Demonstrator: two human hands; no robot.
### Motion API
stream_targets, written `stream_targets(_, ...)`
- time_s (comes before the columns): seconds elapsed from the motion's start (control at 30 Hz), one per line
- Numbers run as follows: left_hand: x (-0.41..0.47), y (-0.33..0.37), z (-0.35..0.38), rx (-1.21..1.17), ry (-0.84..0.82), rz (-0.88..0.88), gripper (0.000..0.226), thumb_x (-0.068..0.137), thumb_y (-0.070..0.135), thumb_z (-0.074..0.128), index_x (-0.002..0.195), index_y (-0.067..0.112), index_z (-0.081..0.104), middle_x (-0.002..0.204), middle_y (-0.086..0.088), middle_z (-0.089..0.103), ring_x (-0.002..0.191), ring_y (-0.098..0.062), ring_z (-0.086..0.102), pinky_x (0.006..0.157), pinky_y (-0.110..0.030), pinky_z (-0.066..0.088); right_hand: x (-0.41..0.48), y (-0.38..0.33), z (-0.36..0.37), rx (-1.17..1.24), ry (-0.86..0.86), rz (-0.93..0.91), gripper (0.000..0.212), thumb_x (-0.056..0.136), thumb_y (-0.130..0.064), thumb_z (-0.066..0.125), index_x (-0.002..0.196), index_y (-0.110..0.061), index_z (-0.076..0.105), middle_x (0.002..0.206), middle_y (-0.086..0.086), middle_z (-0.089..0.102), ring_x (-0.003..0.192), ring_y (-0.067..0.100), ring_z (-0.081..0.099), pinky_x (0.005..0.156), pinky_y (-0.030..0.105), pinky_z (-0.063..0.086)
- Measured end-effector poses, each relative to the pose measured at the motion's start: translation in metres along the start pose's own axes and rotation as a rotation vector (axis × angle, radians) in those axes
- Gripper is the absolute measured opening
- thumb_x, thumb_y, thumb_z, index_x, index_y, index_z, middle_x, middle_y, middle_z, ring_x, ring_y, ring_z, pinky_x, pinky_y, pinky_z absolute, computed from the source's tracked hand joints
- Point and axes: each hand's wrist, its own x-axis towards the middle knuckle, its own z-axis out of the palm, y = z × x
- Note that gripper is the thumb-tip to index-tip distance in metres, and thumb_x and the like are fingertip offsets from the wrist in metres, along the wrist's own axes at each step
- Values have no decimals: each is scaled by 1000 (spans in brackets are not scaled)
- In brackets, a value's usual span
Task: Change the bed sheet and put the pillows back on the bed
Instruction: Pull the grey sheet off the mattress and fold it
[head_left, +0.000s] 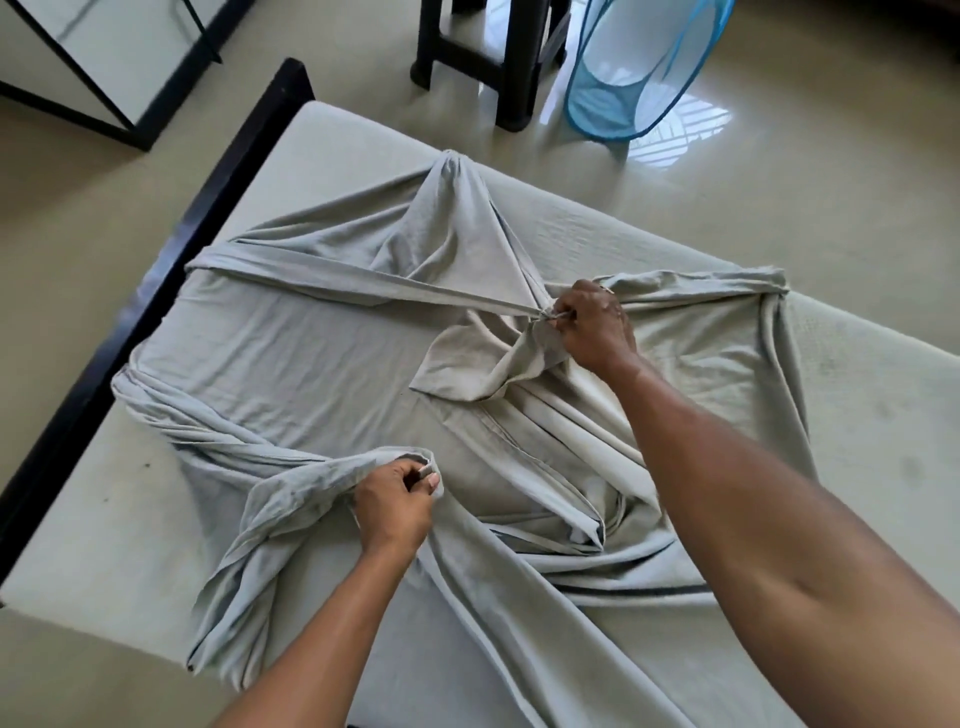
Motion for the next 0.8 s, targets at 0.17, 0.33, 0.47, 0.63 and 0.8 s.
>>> stream_targets(0.17,-51,32,-14,-13,95,-33,37,89,13,71,61,23,49,69,2,62,74,-25,63,64,-30,36,-24,-35,-51,-3,-40,-156,18,81,-4,59,90,-19,64,100,2,62,101,31,61,77,41,51)
stream_targets(0.33,-109,81,-39,-63,178,54,21,91,19,72,75,12,59,73,0,63,73,-24,58,64,-30,35,-47,-69,-112,39,31,-135,26,78,-2,57,93,-22,65,106,-1,65,105,26,61,80,37,50)
stream_targets(0.47,-172,117,-31,-67,121,254,19,87,10,71,73,13,59,66,5,60,65,-15,55,59,-22,37,-77,-62,-168,128,122,-48,26,74,-2,53,87,-22,64,102,4,68,100,30,63,81,37,51)
stream_targets(0.63,-235,137,-11,-76,164,243,16,87,12,72,74,9,63,70,1,62,69,-21,57,63,-29,37,-127,-15,-237,172,260,60,10,83,-4,59,83,-12,65,96,8,69,95,31,63,77,41,51)
stream_targets(0.8,-290,168,-15,-78,222,359,23,87,10,72,71,18,58,65,4,57,66,-21,56,60,-26,30,-180,5,-302,317,327,129,13,86,-10,61,79,-21,60,95,7,71,92,28,64,76,39,52)
